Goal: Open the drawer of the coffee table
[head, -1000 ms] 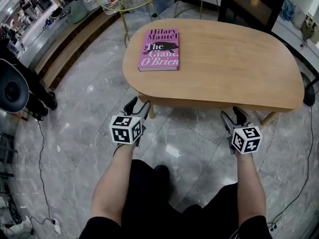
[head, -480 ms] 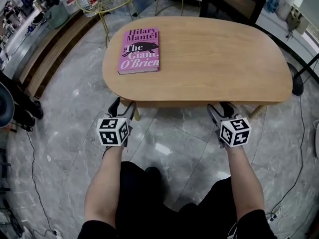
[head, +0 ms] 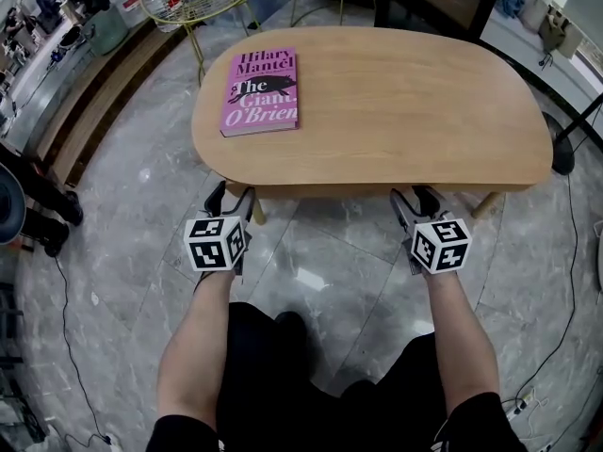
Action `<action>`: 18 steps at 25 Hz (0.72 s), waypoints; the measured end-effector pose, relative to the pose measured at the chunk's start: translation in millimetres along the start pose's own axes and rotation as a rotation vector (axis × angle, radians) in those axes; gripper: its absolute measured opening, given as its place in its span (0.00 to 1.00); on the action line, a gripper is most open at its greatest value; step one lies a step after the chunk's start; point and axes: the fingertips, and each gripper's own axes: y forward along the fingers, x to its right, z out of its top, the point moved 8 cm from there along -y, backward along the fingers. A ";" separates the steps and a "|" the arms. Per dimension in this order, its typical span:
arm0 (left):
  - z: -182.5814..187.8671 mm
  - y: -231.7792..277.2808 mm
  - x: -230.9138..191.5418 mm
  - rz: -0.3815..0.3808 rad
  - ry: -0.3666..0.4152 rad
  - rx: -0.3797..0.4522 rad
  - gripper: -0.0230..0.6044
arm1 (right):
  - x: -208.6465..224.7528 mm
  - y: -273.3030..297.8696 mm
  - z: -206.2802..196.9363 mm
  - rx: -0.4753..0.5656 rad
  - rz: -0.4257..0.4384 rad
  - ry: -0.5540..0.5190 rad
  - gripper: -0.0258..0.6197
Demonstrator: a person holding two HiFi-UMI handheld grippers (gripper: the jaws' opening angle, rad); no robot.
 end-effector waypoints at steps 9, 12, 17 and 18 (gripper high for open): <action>-3.0 -15.2 4.0 -0.011 -0.013 -0.050 0.44 | -5.7 -16.6 -5.4 -0.014 0.019 0.002 0.34; -5.9 -23.3 4.4 -0.028 -0.021 -0.068 0.44 | -8.9 -24.9 -8.4 -0.033 0.029 0.006 0.34; -9.8 -37.9 9.2 -0.032 -0.055 -0.116 0.44 | -14.0 -37.1 -12.8 -0.053 0.035 -0.004 0.35; -9.8 -38.7 10.3 -0.035 -0.052 -0.120 0.44 | -13.9 -38.5 -13.1 -0.054 0.032 -0.002 0.35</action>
